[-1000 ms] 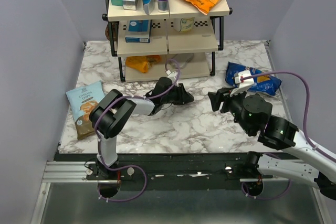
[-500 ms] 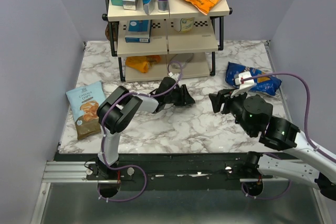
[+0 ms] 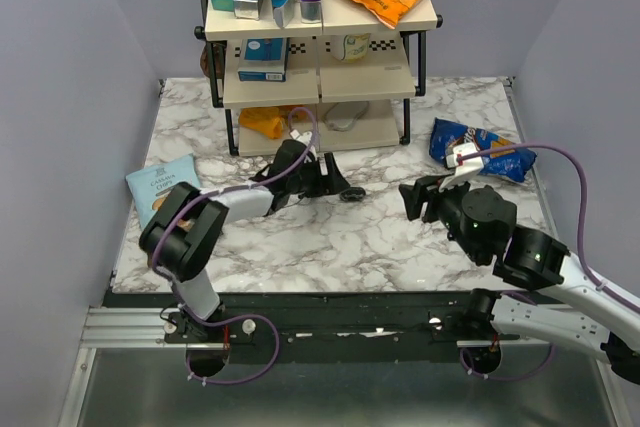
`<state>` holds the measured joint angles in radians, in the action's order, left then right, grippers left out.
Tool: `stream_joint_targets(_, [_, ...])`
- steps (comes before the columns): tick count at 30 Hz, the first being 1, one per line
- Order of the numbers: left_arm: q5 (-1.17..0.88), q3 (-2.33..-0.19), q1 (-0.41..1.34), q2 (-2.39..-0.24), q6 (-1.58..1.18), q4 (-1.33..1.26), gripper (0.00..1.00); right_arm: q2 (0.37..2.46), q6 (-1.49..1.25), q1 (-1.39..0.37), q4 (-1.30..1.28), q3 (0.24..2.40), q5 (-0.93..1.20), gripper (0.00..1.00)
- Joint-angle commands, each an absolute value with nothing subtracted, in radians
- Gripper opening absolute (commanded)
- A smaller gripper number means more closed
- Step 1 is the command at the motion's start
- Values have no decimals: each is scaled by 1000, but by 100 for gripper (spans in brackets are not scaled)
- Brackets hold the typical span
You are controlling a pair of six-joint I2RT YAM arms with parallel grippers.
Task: Insert the wireless bluetooth earbuds into the charging case
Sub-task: Place the charging case at the center of the board, then reset both arms
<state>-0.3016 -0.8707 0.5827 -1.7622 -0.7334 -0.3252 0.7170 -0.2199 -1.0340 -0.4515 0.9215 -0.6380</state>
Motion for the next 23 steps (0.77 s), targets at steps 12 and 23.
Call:
stream_joint_targets(12, [458, -853, 581, -1082, -765, 351, 99, 729, -262, -1032, -348, 762, -623, 69])
stream_joint_targets(23, [467, -770, 581, -944, -726, 368, 99, 811, -275, -1031, -324, 775, -603, 69])
